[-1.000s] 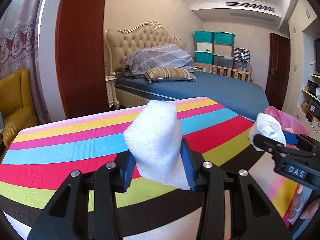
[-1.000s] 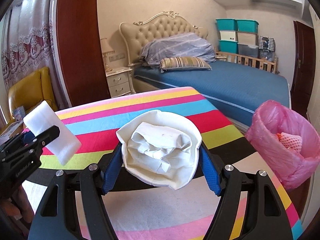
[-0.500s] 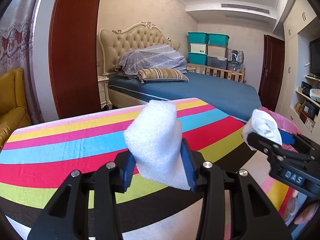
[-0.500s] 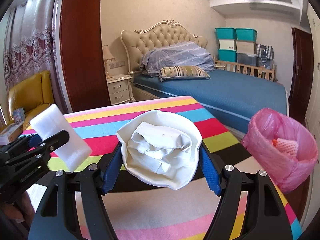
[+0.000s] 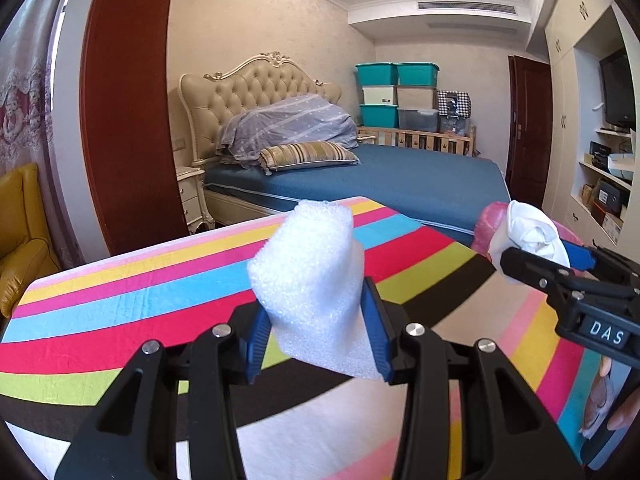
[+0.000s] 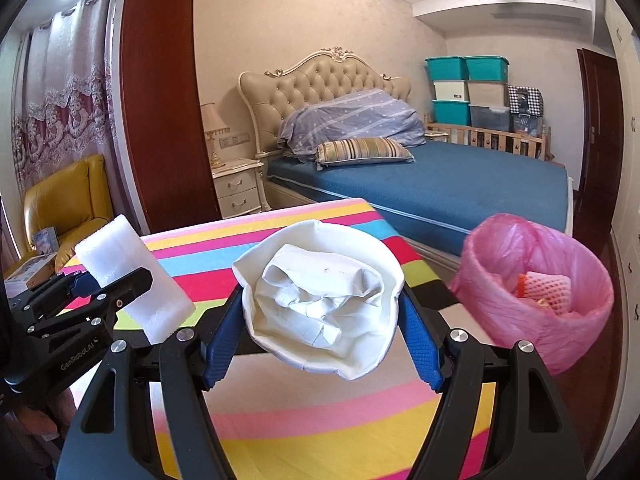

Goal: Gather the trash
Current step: 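Carry the foam block and paper cup over the pink bin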

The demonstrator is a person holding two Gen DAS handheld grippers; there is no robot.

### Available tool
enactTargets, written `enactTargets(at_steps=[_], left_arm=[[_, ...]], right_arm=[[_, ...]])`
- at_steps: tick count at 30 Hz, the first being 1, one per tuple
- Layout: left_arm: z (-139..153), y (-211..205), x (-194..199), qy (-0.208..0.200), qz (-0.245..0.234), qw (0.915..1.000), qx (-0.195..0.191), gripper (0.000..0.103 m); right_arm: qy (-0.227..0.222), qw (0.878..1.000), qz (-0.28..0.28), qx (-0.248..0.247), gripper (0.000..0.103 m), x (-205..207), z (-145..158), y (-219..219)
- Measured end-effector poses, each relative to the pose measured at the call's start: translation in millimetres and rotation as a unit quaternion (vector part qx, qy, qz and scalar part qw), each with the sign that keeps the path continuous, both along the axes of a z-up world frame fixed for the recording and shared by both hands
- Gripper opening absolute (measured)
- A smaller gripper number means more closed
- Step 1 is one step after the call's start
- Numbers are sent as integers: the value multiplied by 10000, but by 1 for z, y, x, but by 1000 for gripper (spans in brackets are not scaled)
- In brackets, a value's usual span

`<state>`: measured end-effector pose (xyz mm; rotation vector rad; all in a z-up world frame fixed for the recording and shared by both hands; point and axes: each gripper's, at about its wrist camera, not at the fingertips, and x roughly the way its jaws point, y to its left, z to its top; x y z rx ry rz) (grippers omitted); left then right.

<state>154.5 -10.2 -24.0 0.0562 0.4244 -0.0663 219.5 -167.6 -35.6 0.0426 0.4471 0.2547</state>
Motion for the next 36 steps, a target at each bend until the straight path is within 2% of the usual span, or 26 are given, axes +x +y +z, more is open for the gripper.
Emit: enactTargets(at_steps=[23,36], left_arm=[[-5,-80,-3,174,-735,9966,341,42],[-11,-143,-3,480,-1486,9874,271,42]], right_arm=[[-35,9999,-98,-30,70,-33,-13,-89],[-37,9983,-570,94,70,-44,-17,-155]])
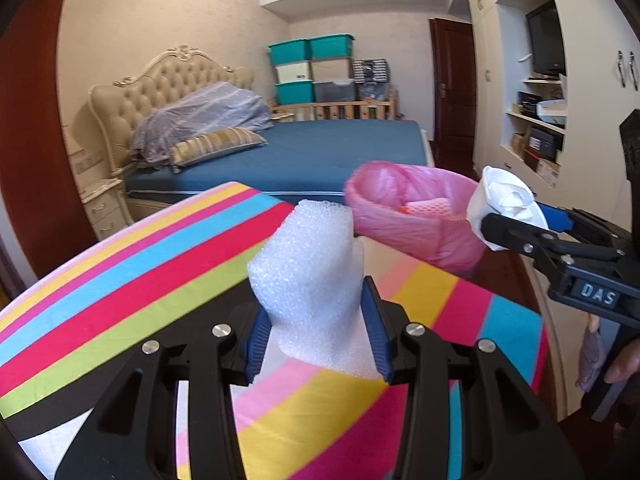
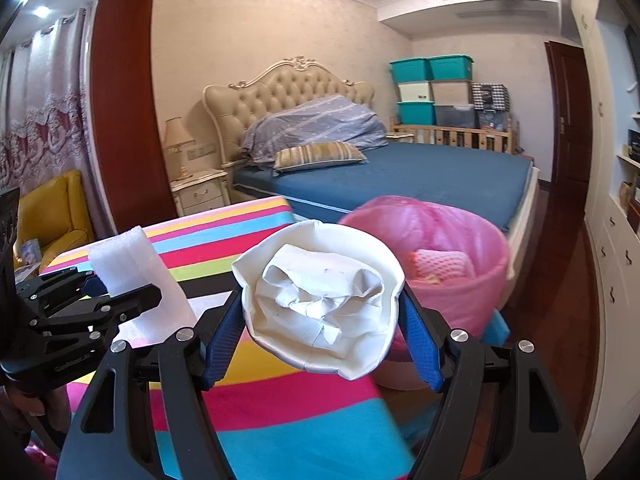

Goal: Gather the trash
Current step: 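Carry the foam block and paper cup over the pink bin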

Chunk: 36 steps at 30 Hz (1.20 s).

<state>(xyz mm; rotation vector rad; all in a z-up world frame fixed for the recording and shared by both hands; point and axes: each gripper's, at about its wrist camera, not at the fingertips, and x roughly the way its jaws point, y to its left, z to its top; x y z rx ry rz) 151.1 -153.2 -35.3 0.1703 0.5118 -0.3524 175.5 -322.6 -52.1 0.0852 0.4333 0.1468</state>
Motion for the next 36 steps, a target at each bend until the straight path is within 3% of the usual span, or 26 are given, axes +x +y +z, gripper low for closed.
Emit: enactTargets(at_steps=[16,26,36], left_arm=[[24,-63,60,274,-795,9951,-512,42],[58,-106,116,156,-935,9933,-663,43],[60,-124,155,289,-841,9935,-712,43]], right_arm=[[-92,9988,-429,-231,70,22,16,-71],[-126,9985,-447,-274,70,68,32,-93],[-6,9990,-383,-246,71,102,28,-103]])
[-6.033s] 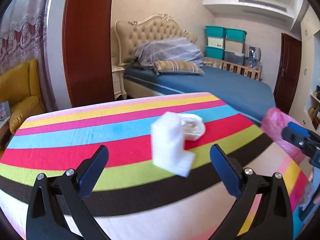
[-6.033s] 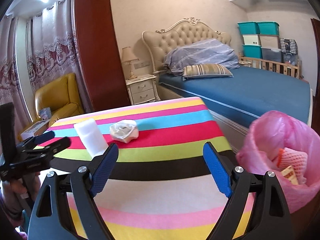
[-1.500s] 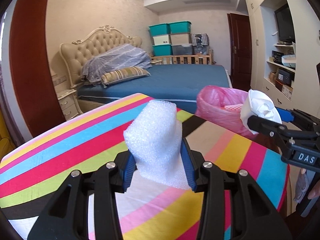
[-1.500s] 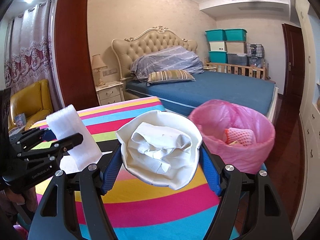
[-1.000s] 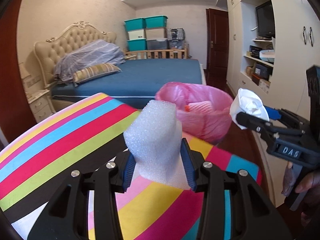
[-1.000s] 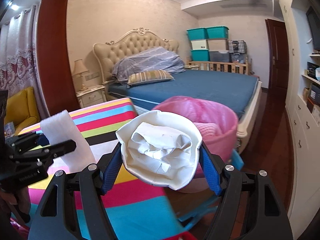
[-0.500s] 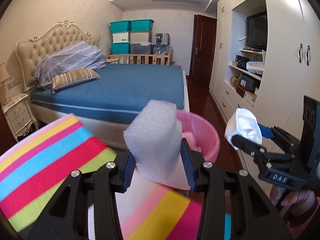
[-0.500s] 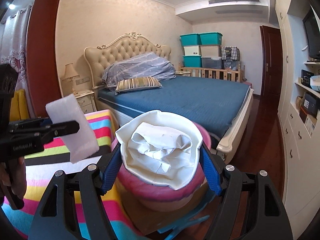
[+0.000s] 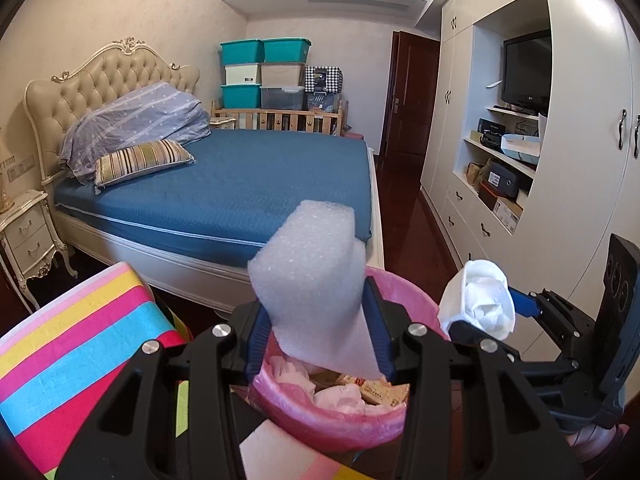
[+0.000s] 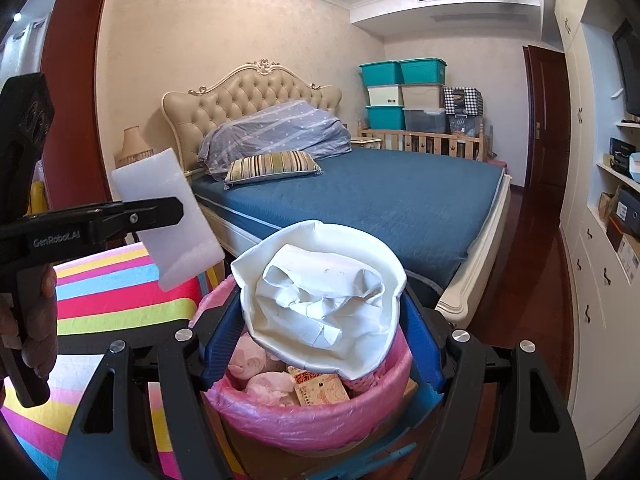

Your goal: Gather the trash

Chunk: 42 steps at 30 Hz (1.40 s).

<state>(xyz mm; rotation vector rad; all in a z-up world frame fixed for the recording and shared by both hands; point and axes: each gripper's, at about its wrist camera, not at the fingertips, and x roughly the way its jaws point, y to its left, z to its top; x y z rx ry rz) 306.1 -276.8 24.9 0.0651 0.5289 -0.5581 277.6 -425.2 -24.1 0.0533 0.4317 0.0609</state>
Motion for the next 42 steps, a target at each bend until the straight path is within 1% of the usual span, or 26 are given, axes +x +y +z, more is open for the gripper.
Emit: enactTargets(at_steps=[7,10,11,12,13,14,15,16,18,20,23,26,29,32,35,37,41,42], left_arm=[[2,-9,16,28,-11,10000,75,43],[4,-19,18,6,-102,9999,137,44],[5,-22,19,-1,-126,9998,145,46],[8,-25,21,-9,-158,9998,135,49],[9,-27,23,-10,-171,9998,106,59],[12,-28,25,-3,-184,9998,48,73],[14,-30,26,-7,-176,9998,15,79],[19,-30,26,-53,-150,9999,-24,82],[26,-31,24,-135,-116,9998,-33,85],[33,-26,18,-262,-84,9996,-71,94],[44,-11,3,-541,76,9985,-44,98],[54,14,-17,-799,252,9964,-157,98],[63,40,-43,-1096,487,9924,-269,98],[71,59,-72,-1255,748,9888,-314,98],[75,75,-101,-1363,809,9869,-298,98],[74,83,-119,-1354,910,9863,-257,98],[59,89,-157,-1323,881,9872,-105,99],[54,89,-165,-1303,835,9880,18,99]], right_arm=[[23,9999,113,-40,71,9,-5,-2],[-10,9998,170,-65,71,15,-6,0],[-30,9998,204,-70,71,16,-7,1],[-52,9996,252,-80,72,18,-8,2],[-68,9994,329,-104,72,21,-10,3],[-92,9988,451,-141,83,24,-13,5],[-145,9982,554,-184,91,25,-16,7],[-197,9972,669,-258,91,26,-19,10],[-116,9970,612,-461,91,26,-23,11],[-111,9975,534,-446,91,16,-20,8],[-196,9984,316,-418,91,-12,-12,2],[-259,9988,122,-403,91,-46,-2,-1],[-258,9987,-114,-428,95,-76,9,0],[-306,9984,-200,-420,95,-102,26,4],[-402,9984,-316,-242,96,-124,44,8],[-341,9985,-416,-98,96,-136,51,12],[-116,9987,-430,-246,96,-147,53,31],[-55,9988,-367,-309,96,-148,52,35]])
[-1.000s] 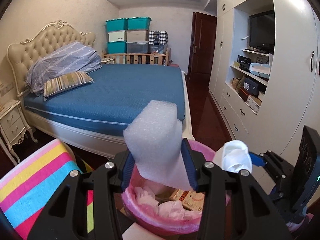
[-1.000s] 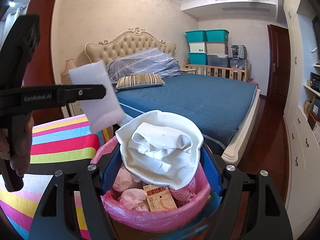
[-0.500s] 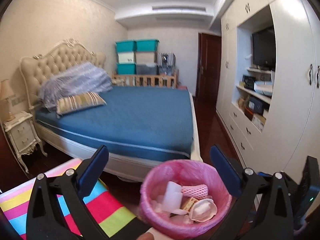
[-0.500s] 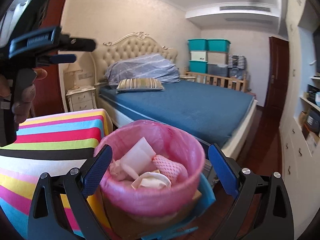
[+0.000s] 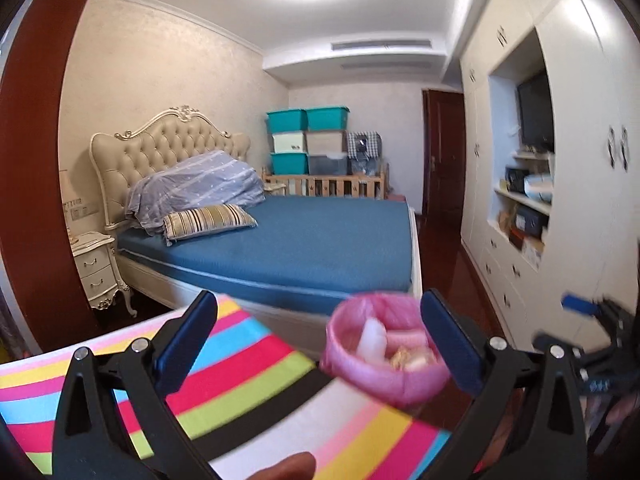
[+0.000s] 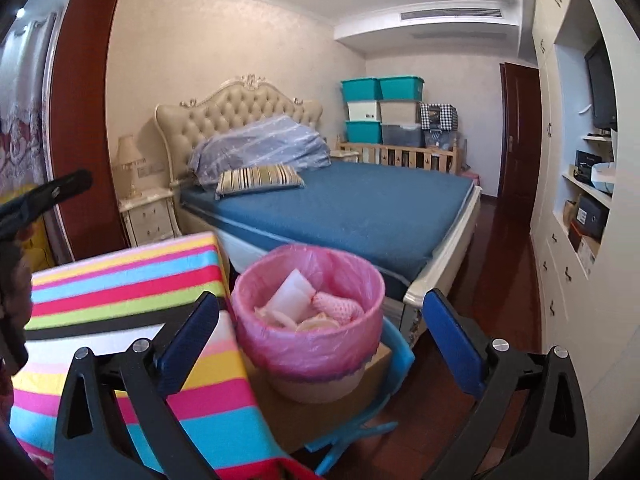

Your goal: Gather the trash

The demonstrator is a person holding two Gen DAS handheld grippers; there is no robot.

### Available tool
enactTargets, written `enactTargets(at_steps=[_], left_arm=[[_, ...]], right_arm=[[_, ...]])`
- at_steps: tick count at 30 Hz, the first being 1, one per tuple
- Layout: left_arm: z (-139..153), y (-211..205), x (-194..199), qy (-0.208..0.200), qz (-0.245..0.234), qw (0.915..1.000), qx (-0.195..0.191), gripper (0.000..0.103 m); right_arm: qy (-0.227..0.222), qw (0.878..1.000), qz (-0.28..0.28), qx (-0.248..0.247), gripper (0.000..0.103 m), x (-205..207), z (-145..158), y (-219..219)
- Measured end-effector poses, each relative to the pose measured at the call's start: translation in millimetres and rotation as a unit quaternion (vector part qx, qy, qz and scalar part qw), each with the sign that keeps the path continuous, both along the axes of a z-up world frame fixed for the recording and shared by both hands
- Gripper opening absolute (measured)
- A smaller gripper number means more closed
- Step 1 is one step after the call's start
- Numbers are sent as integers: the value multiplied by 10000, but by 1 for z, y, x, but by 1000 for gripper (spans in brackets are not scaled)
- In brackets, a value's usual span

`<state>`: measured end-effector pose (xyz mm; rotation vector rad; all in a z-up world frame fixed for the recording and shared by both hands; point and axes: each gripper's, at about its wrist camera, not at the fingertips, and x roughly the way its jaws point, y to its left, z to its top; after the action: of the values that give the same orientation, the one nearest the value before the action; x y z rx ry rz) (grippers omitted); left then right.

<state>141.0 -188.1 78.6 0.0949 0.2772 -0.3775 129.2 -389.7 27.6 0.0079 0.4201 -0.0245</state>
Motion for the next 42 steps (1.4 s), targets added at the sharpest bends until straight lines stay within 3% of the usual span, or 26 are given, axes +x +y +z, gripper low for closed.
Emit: enactTargets(at_steps=[4,9,23,42], left_arm=[[-24,-4,-15,254,-22,9990,378,99],[-46,-3,-17,548,12,9977,396,98],[-59,-17,-18,765,-191,9965,273,98],[-59,-18,-19,756,-212,9966,260,98]], right_arm=[[259,9988,140,-384,96,1,-4,20],[320,9989,269,-194,96,5,-1,25],[317,9991,284,9,96,3,-3,18],[361,9988,325,-2,96,5,-6,17]])
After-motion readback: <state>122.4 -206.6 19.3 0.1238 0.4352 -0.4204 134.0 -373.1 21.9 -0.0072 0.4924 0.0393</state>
